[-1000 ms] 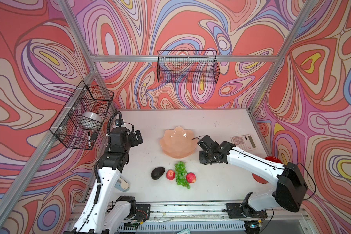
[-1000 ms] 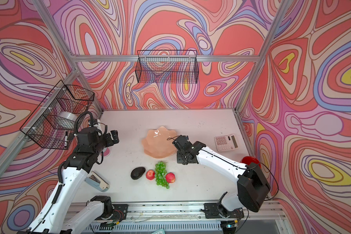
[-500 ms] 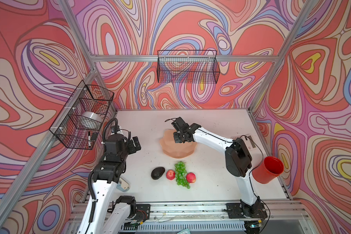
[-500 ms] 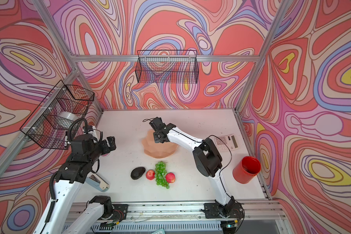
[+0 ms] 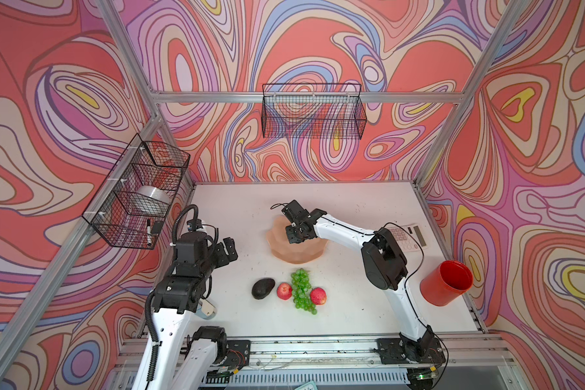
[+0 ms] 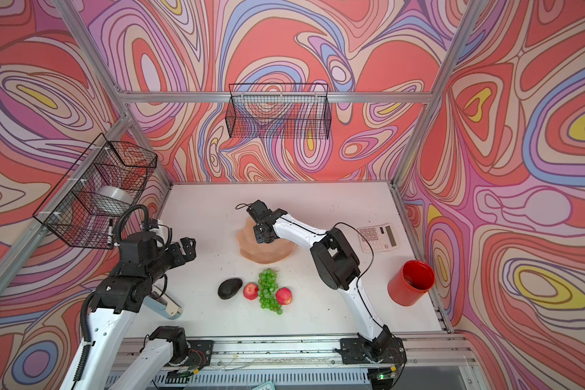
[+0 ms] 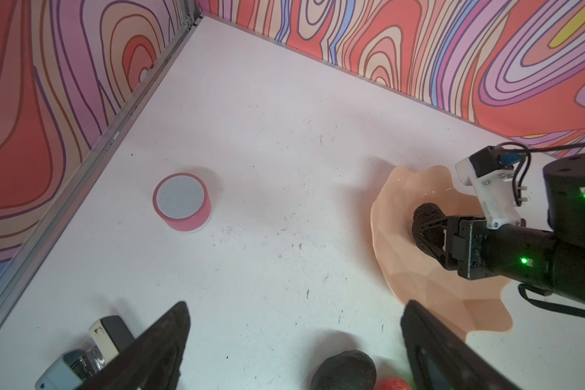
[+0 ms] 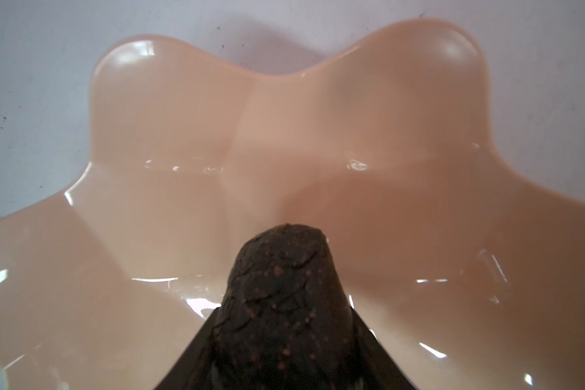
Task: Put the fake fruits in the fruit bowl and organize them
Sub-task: 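Carry the avocado into the peach bowl, open right gripper while left arm rises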
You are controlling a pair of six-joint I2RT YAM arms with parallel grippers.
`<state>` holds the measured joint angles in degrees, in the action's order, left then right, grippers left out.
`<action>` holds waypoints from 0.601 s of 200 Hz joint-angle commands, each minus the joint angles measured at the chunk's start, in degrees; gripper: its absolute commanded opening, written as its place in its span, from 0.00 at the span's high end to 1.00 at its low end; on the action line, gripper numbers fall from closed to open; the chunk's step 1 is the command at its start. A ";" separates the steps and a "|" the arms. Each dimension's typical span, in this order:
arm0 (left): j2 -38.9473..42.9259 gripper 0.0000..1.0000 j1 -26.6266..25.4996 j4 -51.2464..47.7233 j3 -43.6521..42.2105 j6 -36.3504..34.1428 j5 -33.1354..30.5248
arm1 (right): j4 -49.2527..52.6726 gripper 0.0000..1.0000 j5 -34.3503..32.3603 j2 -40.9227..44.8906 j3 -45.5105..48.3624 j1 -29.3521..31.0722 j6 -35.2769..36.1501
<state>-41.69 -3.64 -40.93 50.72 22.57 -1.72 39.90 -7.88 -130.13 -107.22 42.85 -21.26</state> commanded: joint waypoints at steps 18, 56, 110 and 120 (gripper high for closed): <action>-0.43 0.02 0.48 -4.34 0.34 1.29 2.19 | -1.19 0.45 0.45 -2.67 -0.10 0.31 0.08; -2.31 0.02 0.46 -6.81 1.38 0.51 7.73 | -1.09 0.30 0.58 -0.71 0.39 0.17 0.16; -6.39 0.08 -0.90 -9.49 1.96 -0.02 14.79 | -4.49 0.09 0.83 11.48 4.02 -1.19 -0.31; -7.15 0.09 -2.66 -9.52 1.54 0.55 14.54 | -5.14 0.07 1.14 14.16 5.19 -1.93 -0.65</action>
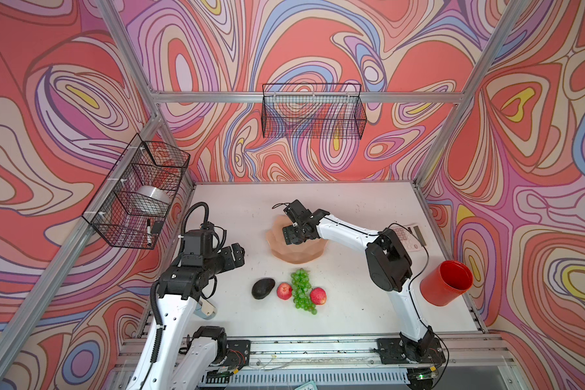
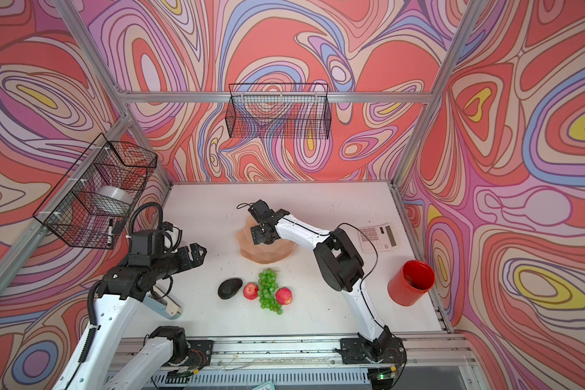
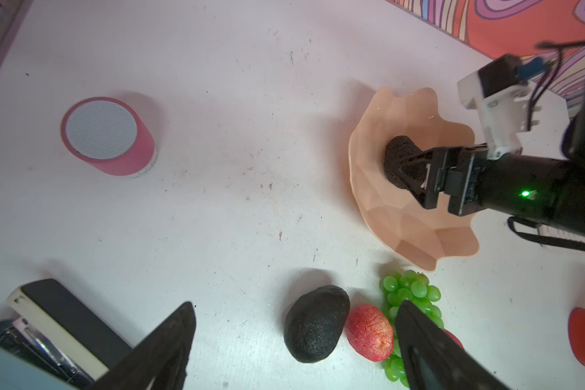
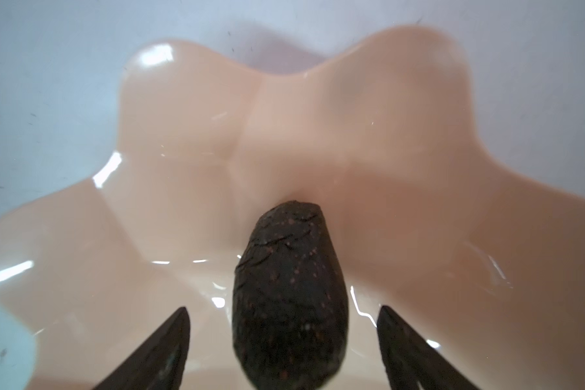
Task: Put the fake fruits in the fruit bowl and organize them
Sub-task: 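Carry the avocado into the peach bowl, open right gripper while left arm rises, then grasp the larger avocado with the left gripper while the right gripper withdraws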
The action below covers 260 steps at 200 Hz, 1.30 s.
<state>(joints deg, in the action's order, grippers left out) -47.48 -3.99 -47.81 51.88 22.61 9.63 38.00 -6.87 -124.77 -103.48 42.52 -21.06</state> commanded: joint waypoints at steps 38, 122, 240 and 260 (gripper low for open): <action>-8.28 0.09 -15.46 -5.83 1.57 2.19 -4.84 | -5.65 0.03 0.68 20.23 9.38 -4.94 -1.59; -24.57 0.08 -25.54 -9.37 1.60 7.44 -11.45 | -9.01 0.02 -0.16 40.27 26.79 -8.95 -3.69; -36.89 0.18 -27.48 0.58 -6.08 13.82 -8.20 | -10.66 0.02 0.60 43.50 31.73 -10.26 -4.03; -37.56 0.34 -27.50 0.91 -6.16 13.79 -7.66 | -10.41 0.02 0.56 43.33 31.46 -10.35 -3.87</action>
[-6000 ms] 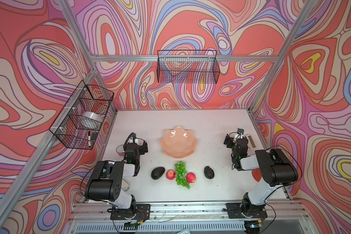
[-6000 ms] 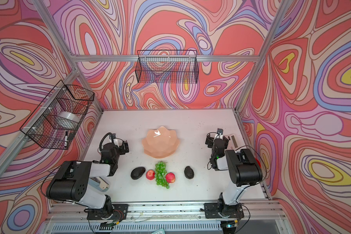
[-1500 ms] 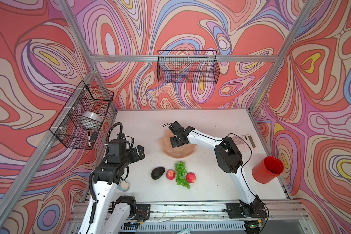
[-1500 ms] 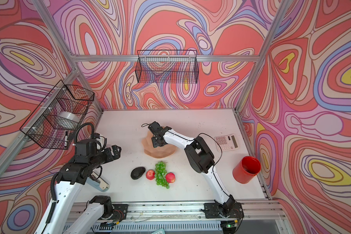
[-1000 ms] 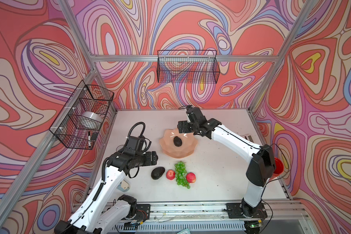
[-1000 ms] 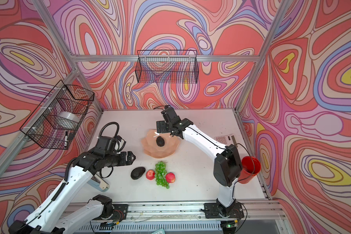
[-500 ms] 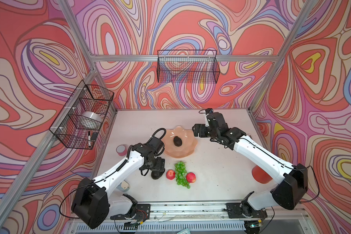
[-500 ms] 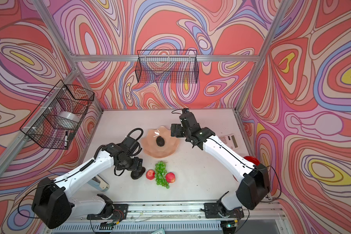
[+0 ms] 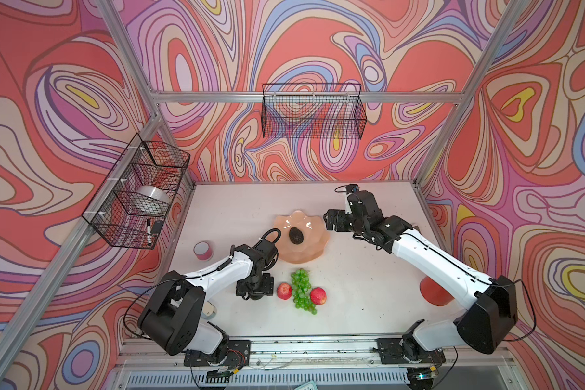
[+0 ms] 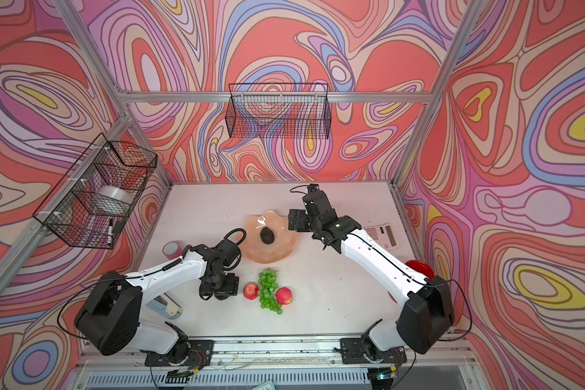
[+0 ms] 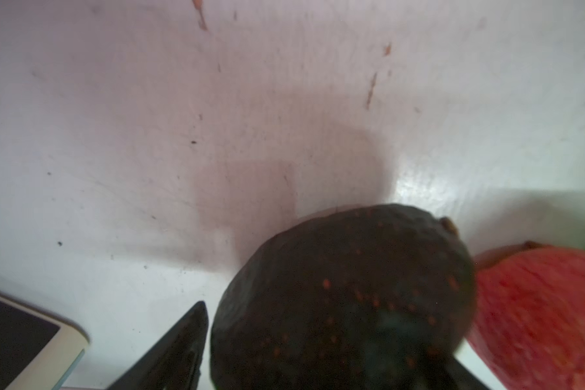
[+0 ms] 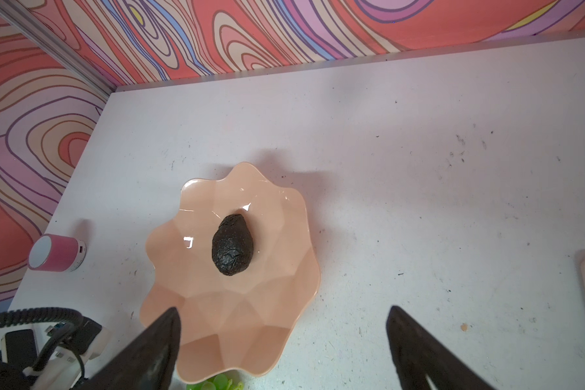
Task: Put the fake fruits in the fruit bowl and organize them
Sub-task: 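Grasp the larger avocado with the left gripper while the right gripper withdraws, then place the larger avocado beside the other in the bowl, open left gripper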
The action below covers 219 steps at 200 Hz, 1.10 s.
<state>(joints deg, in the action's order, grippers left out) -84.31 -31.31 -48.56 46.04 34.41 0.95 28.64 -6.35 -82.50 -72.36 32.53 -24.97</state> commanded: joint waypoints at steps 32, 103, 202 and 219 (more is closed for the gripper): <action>4.92 0.52 -0.15 -1.74 1.85 1.45 -1.06 | -0.94 0.02 -0.12 0.56 0.29 -0.54 0.06; 12.97 0.52 -0.15 -5.42 14.99 -3.23 -1.75 | -0.62 0.02 0.23 -0.68 0.42 -0.54 -0.21; -14.94 0.51 1.63 3.62 32.00 -4.56 -0.85 | 2.56 0.02 1.67 3.57 7.48 -0.50 -1.32; -17.17 0.51 2.27 5.22 32.68 -4.27 0.40 | 3.18 0.02 1.88 4.15 8.90 -0.54 -1.44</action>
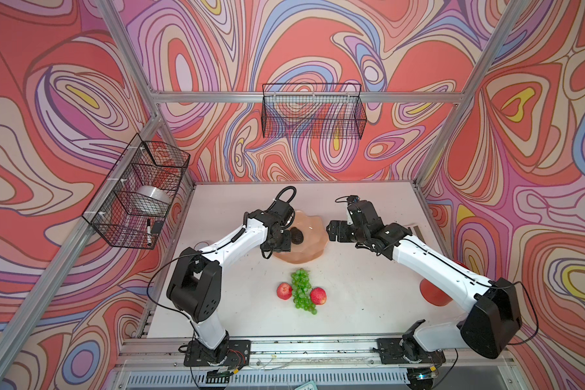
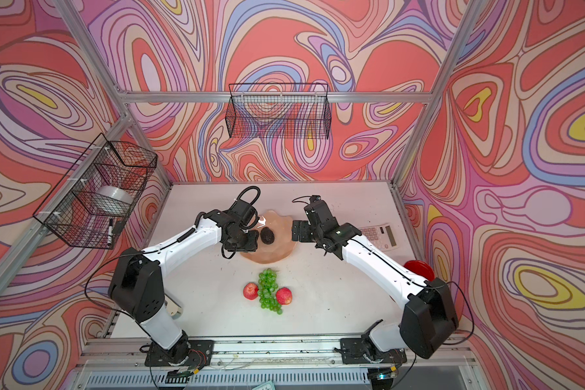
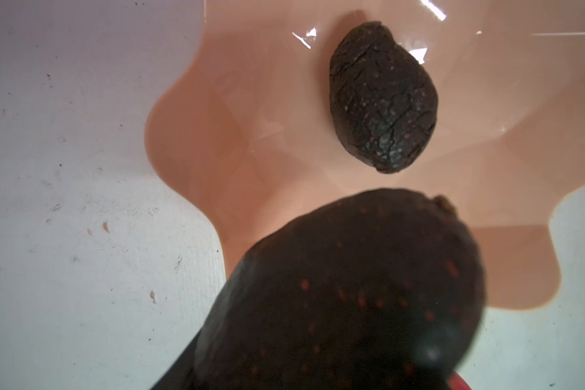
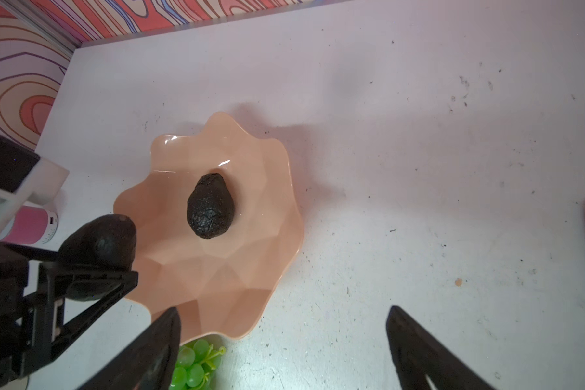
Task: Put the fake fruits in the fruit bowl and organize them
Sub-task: 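Place the larger avocado beside the other in the bowl, open left gripper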
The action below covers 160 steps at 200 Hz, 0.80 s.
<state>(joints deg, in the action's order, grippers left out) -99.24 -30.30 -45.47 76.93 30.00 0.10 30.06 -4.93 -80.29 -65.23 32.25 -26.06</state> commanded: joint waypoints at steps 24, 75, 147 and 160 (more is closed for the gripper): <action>-5.59 0.49 1.38 2.93 3.49 0.49 1.97 | 2.13 0.02 0.70 2.90 3.40 -0.25 -0.59; -10.67 0.41 1.37 2.98 5.49 2.03 3.08 | 3.37 0.02 0.91 4.20 4.54 -0.24 -0.29; -11.49 0.21 1.44 3.96 5.47 2.74 4.74 | 5.04 0.05 4.11 6.06 6.92 -0.16 0.58; -10.54 0.20 1.45 4.57 5.66 2.98 5.66 | 5.35 0.05 4.89 6.92 7.57 -0.17 1.26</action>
<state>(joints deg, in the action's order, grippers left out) -110.45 -28.93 -41.47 81.03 31.77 4.16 34.06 -2.02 -75.72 -59.16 32.25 -26.04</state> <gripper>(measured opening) 0.788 0.952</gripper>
